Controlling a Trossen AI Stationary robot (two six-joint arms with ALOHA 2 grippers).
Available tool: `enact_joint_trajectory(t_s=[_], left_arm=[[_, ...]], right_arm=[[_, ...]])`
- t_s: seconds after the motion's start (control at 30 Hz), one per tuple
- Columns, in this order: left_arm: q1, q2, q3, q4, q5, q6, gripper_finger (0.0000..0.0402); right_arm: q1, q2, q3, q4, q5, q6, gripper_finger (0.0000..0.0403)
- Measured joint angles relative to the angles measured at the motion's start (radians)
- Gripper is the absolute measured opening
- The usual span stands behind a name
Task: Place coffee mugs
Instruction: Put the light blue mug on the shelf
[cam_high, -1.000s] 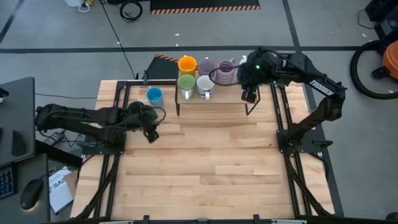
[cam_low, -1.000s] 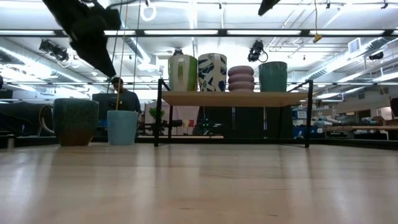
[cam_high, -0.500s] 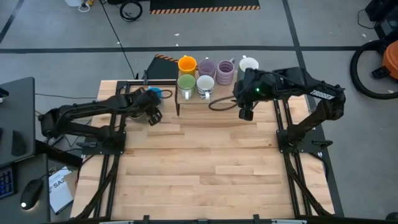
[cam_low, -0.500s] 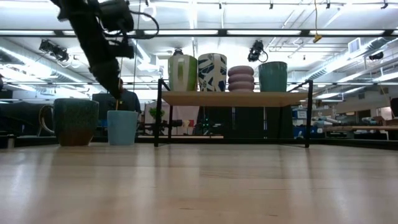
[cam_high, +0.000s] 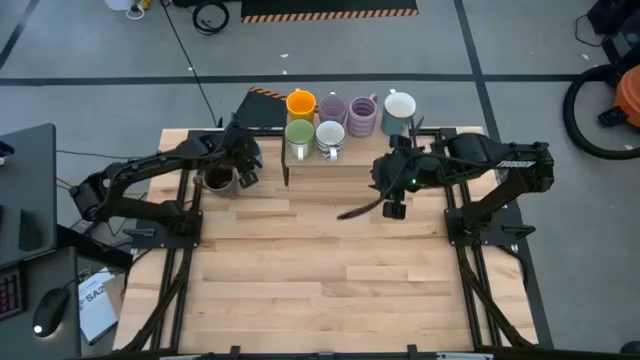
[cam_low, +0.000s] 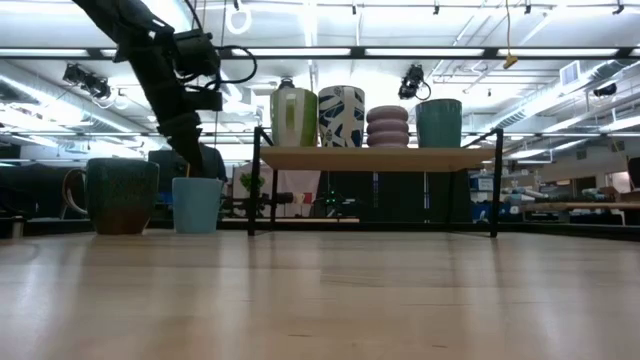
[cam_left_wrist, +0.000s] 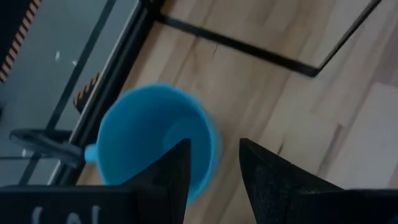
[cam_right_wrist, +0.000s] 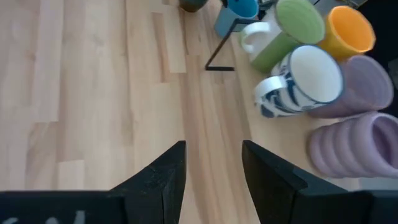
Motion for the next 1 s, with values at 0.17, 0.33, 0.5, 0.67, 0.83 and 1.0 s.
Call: enact_joint_trajectory(t_s=[0.17,0.33,0.5,0.67,0.83,1.0], left_arm=[[0.055,0.006,0.0,0.02,0.068,0.018,0.0142],[0.073,0.026,0.0,0.014,0.081,0.002,0.0142],[0.078,0.067,0.0,0.001,0.084,0.001,0.0142],[0.078,0.123,0.0,-0.006,0.084,0.001,0.0142],[0.078,0.164,0.0,0.0,0.083,0.006,0.0142],[0.077,0.169,0.0,-0.005,0.085,0.018,0.0138]], right_arm=[[0.055,0.0,-0.058,0.037,0.022,0.05,0.0162],[0.105,0.001,-0.12,0.07,0.053,0.091,0.0162],[0.145,0.0,-0.163,0.118,0.06,0.126,0.0162],[0.172,0.0,-0.195,0.139,0.076,0.151,0.0162],[0.192,0.0,-0.216,0.18,0.076,0.188,0.0162],[0.209,0.001,-0.266,0.231,0.076,0.197,0.0162]])
